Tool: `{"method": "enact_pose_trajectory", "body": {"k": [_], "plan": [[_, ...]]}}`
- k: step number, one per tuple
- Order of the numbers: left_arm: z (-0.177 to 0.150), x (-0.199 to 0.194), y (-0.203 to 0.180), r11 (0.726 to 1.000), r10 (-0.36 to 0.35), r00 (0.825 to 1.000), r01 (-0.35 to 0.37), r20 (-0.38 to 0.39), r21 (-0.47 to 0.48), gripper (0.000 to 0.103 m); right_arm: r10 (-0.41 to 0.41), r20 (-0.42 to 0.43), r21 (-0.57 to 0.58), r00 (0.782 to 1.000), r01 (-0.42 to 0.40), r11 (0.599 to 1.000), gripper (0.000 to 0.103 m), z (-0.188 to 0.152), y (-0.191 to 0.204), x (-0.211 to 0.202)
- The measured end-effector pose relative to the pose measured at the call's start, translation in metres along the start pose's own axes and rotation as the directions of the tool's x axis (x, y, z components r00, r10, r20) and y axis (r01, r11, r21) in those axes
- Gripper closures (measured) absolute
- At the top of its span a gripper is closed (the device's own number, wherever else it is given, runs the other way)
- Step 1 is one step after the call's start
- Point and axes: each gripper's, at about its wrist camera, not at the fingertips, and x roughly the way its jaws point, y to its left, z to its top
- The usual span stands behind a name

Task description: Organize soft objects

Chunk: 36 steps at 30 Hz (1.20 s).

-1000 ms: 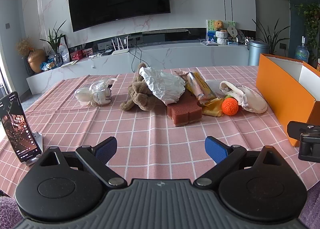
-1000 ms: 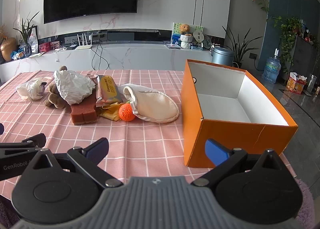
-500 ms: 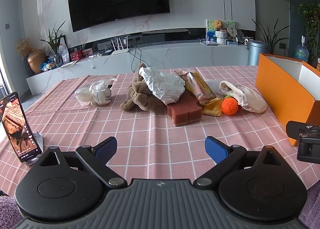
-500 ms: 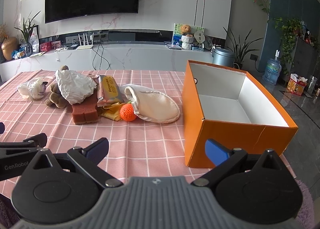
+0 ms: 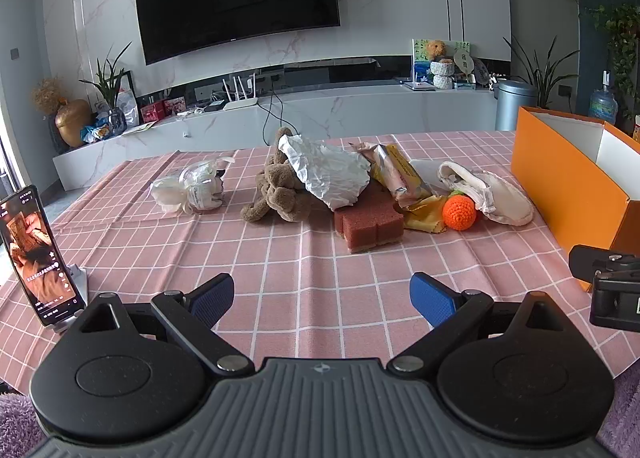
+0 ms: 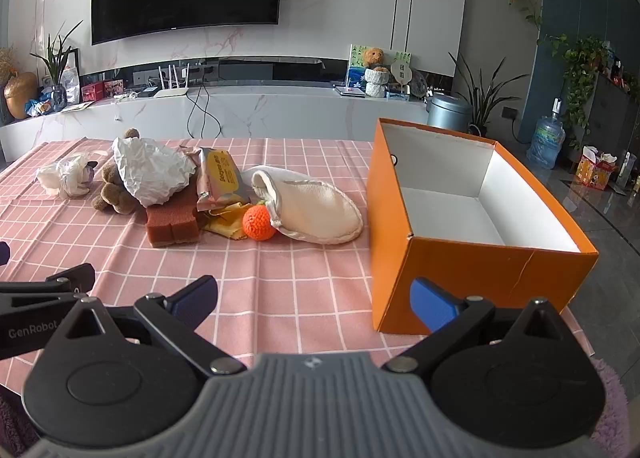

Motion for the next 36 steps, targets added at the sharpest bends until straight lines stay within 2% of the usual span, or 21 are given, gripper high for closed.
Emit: {"method": "enact_pose_trajectory", "body": {"k": [19, 24, 25, 29, 31, 33, 36], "plan": [[-0.001, 0.0, 0.0, 1.0, -0.003, 1.0, 0.003, -0.008, 0.001, 0.0, 0.004, -0.005, 0.0, 1.0, -0.004, 1.0, 0.002, -0.002, 0.0, 0.001], [-0.003, 0.003, 0.001, 1.0, -0.028, 1.0, 0.028, -0.008, 0.008, 0.0, 0.03, 0.004, 0.008, 1.0, -0.03, 1.0, 0.002, -0.004, 0.0, 0.005], [-0.003, 0.005, 0.001, 0.999, -0.032, 0.999, 0.032, -0.007, 0.012, 0.001, 0.037, 0.012, 0.005, 0.999, -0.038, 0.999, 0.002, -0.004, 0.0, 0.006], [-0.001, 0.011, 0.005, 0.999, -0.051, 0.999, 0.051, 0.0, 0.012, 0.017, 0.077, 0.047, -0.037, 0.996, -0.075, 0.996, 0.003, -0.002, 0.007, 0.011], [0.001, 0.016, 0.008, 0.997, -0.071, 0.997, 0.071, 0.004, -0.001, 0.02, 0.109, 0.048, -0.06, 0.993, -0.106, 0.993, 0.009, 0.001, 0.011, 0.016], [0.006, 0.022, 0.012, 0.996, -0.084, 0.996, 0.084, 0.0, -0.019, 0.021, 0.141, 0.026, -0.075, 0.99, -0.139, 0.988, 0.02, 0.007, 0.015, 0.025], [0.015, 0.033, 0.015, 0.997, -0.069, 0.998, 0.069, 0.002, -0.017, 0.024, 0.161, -0.002, -0.097, 0.987, -0.161, 0.982, 0.031, 0.017, 0.022, 0.043]]}}
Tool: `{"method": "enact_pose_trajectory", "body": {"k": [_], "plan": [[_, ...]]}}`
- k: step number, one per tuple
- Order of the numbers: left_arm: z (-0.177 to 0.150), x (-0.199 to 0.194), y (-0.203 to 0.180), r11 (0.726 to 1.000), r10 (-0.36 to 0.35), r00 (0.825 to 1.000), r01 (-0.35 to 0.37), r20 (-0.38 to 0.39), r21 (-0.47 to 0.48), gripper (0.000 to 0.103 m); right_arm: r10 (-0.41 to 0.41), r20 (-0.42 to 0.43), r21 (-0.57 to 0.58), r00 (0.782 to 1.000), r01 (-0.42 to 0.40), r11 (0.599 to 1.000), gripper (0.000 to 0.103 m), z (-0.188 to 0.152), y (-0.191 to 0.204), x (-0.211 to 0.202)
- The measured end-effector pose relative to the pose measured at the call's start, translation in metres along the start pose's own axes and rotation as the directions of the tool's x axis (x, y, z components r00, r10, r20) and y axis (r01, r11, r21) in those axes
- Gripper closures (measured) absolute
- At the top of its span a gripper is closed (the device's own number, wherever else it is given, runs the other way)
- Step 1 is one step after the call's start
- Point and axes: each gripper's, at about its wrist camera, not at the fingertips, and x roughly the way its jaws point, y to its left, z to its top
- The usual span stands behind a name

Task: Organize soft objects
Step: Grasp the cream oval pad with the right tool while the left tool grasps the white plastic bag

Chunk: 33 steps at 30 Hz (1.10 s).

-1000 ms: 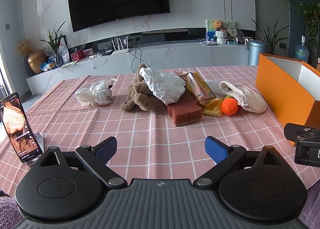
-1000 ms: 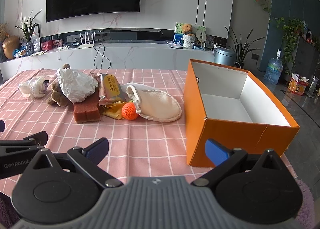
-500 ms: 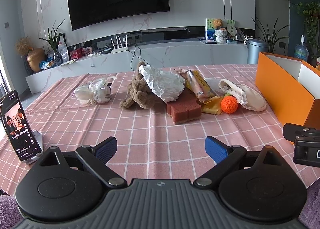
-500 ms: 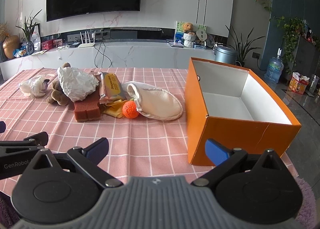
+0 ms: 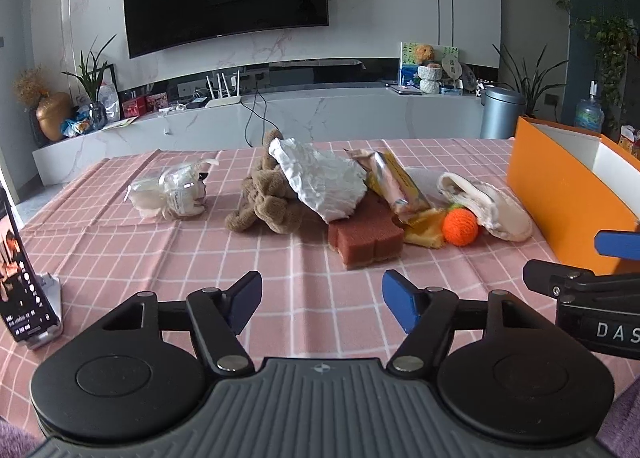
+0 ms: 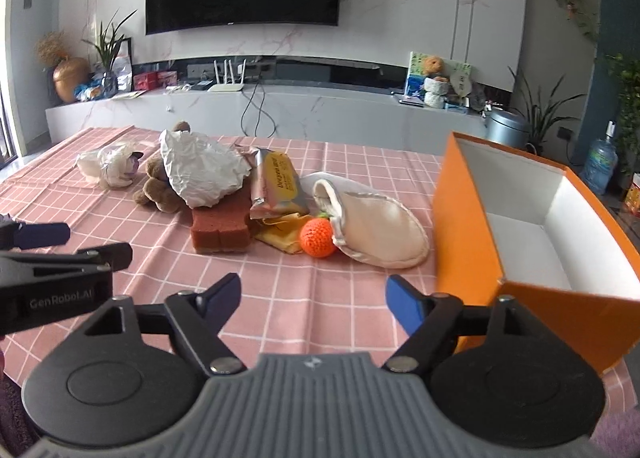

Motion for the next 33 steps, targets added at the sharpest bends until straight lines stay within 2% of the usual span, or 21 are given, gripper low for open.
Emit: {"method": "enact_pose_trajectory", "body": {"k": [2, 6, 10, 14, 20, 24, 28, 30, 32, 33], "plan": [[0.008, 0.009, 0.004, 1.0, -0.006, 1.0, 0.006, -0.003, -0.013, 0.03, 0.01, -0.009, -0.023, 1.0, -0.011, 1.0, 0.036, 0.009, 0.001, 0.012], [0.024, 0.029, 0.011, 0.998, -0.037, 0.999, 0.035, -0.026, -0.052, 0.03, 0.016, -0.038, -0.039, 0.999, -0.018, 0.999, 0.047, 0.029, -0.003, 0.04], [0.039, 0.05, 0.011, 0.998, -0.034, 0.999, 0.032, -0.023, -0.056, 0.029, -0.003, -0.064, -0.028, 0.998, 0.001, 1.0, 0.049, 0.048, -0.015, 0.069], [0.051, 0.077, 0.012, 0.996, -0.04, 0.998, 0.037, -0.037, -0.087, 0.02, -0.008, -0.1, -0.014, 0.995, 0.007, 1.0, 0.052, 0.061, -0.025, 0.101], [0.066, 0.117, 0.014, 0.99, -0.019, 0.998, 0.01, -0.068, -0.139, 0.018, 0.005, -0.153, 0.008, 0.988, -0.003, 1.0, 0.053, 0.072, -0.032, 0.145], [0.072, 0.137, 0.01, 0.987, 0.017, 0.995, -0.032, -0.096, -0.155, 0.02, 0.012, -0.173, 0.022, 0.985, -0.008, 1.0, 0.062, 0.078, -0.033, 0.167], [0.072, 0.143, 0.002, 0.989, 0.058, 0.994, -0.07, -0.096, -0.134, 0.032, 0.022, -0.198, 0.043, 0.98, -0.014, 0.999, 0.073, 0.077, -0.034, 0.181], [0.071, 0.143, -0.005, 0.993, 0.071, 0.994, -0.079, -0.087, -0.093, 0.043, 0.023, -0.199, 0.047, 0.98, -0.014, 0.999, 0.08, 0.076, -0.036, 0.184], [0.07, 0.143, -0.011, 0.995, 0.076, 0.994, -0.081, -0.077, -0.061, 0.059, 0.025, -0.201, 0.047, 0.979, -0.016, 0.999, 0.084, 0.077, -0.038, 0.186], [0.07, 0.142, -0.014, 0.995, 0.083, 0.994, -0.087, -0.071, -0.05, 0.063, 0.029, -0.202, 0.051, 0.979, -0.019, 0.998, 0.088, 0.076, -0.039, 0.186]]}}
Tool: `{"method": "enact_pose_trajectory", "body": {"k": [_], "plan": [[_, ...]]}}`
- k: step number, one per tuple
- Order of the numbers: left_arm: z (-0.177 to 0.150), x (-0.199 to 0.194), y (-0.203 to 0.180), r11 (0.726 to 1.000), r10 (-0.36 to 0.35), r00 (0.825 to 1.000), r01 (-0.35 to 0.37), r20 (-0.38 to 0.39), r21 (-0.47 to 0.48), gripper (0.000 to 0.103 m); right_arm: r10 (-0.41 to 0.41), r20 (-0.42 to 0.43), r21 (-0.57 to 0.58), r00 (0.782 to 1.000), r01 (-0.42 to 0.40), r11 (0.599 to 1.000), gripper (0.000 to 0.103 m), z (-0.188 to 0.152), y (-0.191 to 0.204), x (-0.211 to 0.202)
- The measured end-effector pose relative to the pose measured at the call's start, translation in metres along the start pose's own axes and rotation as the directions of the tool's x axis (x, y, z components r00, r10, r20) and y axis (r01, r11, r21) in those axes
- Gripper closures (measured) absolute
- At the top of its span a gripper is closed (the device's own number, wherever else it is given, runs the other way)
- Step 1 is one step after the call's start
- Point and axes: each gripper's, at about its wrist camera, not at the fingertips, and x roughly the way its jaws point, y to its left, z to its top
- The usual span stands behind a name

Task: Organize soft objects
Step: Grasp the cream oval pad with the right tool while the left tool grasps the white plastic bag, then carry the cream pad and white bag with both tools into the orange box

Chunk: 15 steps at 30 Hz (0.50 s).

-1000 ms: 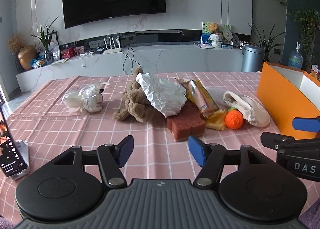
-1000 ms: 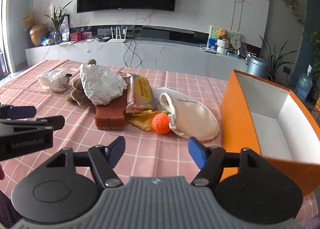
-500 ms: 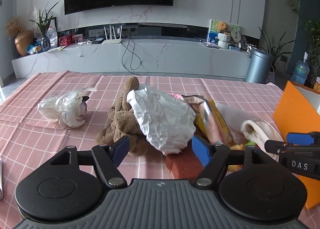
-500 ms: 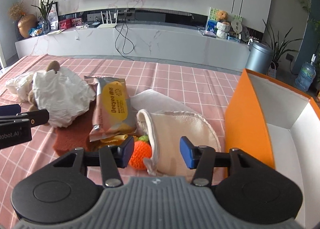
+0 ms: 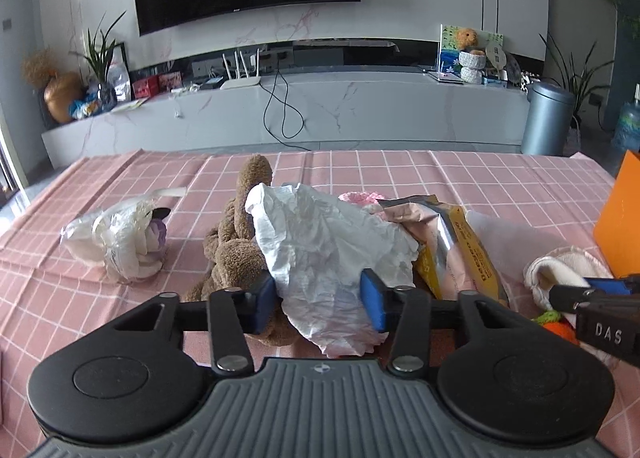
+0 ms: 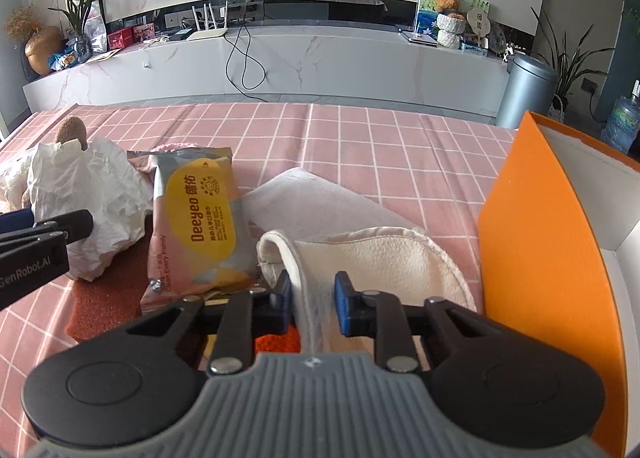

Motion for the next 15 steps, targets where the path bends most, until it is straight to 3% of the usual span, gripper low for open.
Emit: {"method": "enact_pose_trajectory", "body": {"k": [1, 5, 15], "plan": [[0.0, -0.001, -0.001, 1.0, 0.005, 1.0, -0.005, 0.008, 0.008, 0.071, 0.003, 0.0, 0.002, 1.0, -0.003, 1.0, 0.09, 0.0, -0.001, 0.0], [0.002, -0.01, 0.001, 1.0, -0.016, 1.0, 0.016, 0.025, 0.004, 0.082, 0.007, 0.023, -0.005, 1.0, -0.007, 1.0, 0.1, -0.001, -0.004, -0.008], [0.003, -0.053, 0.02, 0.997, -0.059, 0.992, 0.065, 0.11, -0.05, 0.083, 0.02, 0.142, -0.012, 0.99, -0.019, 1.0, 0.101, -0.007, -0.015, -0.063]]}}
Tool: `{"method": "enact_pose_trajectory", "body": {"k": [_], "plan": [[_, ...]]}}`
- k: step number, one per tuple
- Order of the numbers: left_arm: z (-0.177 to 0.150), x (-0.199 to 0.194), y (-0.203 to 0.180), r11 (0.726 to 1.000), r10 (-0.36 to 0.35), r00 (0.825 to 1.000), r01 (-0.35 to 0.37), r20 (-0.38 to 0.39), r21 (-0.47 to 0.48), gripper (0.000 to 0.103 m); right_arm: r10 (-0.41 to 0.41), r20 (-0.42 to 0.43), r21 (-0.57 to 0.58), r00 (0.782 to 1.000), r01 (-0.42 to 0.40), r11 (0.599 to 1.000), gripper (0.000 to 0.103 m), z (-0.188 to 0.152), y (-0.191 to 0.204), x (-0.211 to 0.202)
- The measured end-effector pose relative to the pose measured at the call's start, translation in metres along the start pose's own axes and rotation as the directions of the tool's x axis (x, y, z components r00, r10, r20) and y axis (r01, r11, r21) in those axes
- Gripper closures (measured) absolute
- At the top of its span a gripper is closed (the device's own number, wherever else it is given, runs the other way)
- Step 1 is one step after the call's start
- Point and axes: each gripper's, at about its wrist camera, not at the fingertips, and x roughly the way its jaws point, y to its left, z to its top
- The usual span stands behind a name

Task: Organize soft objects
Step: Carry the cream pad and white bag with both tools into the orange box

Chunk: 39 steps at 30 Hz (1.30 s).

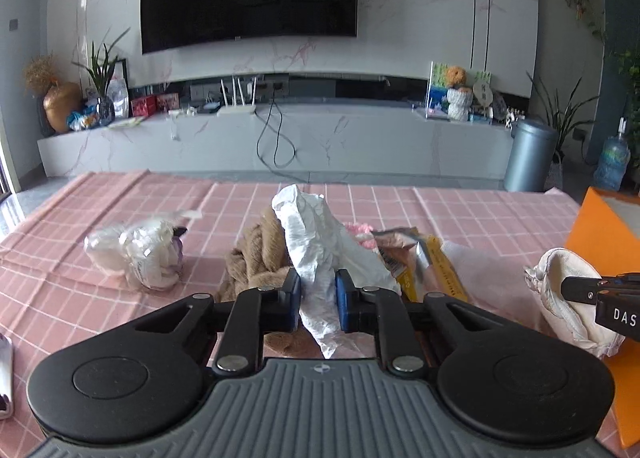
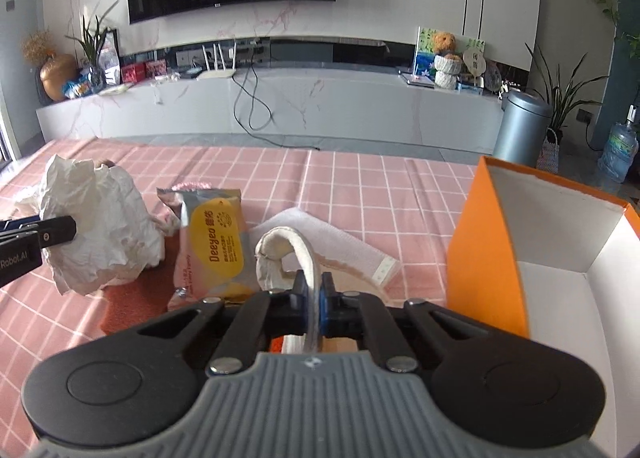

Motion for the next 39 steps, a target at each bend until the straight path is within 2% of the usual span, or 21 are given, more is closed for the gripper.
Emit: {"method": "enact_pose_trajectory", "body": {"k": [9, 15, 25, 28, 32, 36, 39], "plan": [[0.017, -0.056, -0.001, 0.999, -0.052, 0.995, 0.053, 0.082, -0.009, 0.083, 0.06, 0.102, 0.033, 0.993, -0.063, 0.997, 0.101, 0.004, -0.007, -0.07], [0.024, -0.088, -0.015, 0.992, -0.123, 0.985, 0.125, 0.122, -0.005, 0.083, 0.079, 0.189, 0.009, 0.979, -0.082, 0.997, 0.101, 0.005, -0.007, -0.12], [0.03, -0.121, -0.045, 0.968, -0.247, 0.951, 0.25, 0.187, 0.011, 0.083, 0.055, 0.287, -0.037, 0.956, -0.046, 0.998, 0.101, 0.0, -0.025, -0.187], [0.032, -0.124, -0.055, 0.955, -0.294, 0.936, 0.298, 0.193, 0.011, 0.083, 0.026, 0.299, -0.037, 0.954, -0.016, 0.999, 0.101, -0.003, -0.039, -0.202], [0.039, -0.121, -0.074, 0.922, -0.383, 0.909, 0.387, 0.167, 0.008, 0.083, -0.037, 0.304, -0.029, 0.952, 0.048, 0.998, 0.101, -0.004, -0.063, -0.214], [0.044, -0.113, -0.103, 0.879, -0.476, 0.872, 0.476, 0.118, 0.028, 0.083, -0.108, 0.282, -0.018, 0.953, 0.118, 0.993, 0.101, -0.005, -0.093, -0.22], [0.045, -0.104, -0.131, 0.836, -0.548, 0.835, 0.547, 0.05, 0.042, 0.083, -0.15, 0.241, 0.009, 0.959, 0.152, 0.988, 0.101, -0.007, -0.119, -0.216]]}}
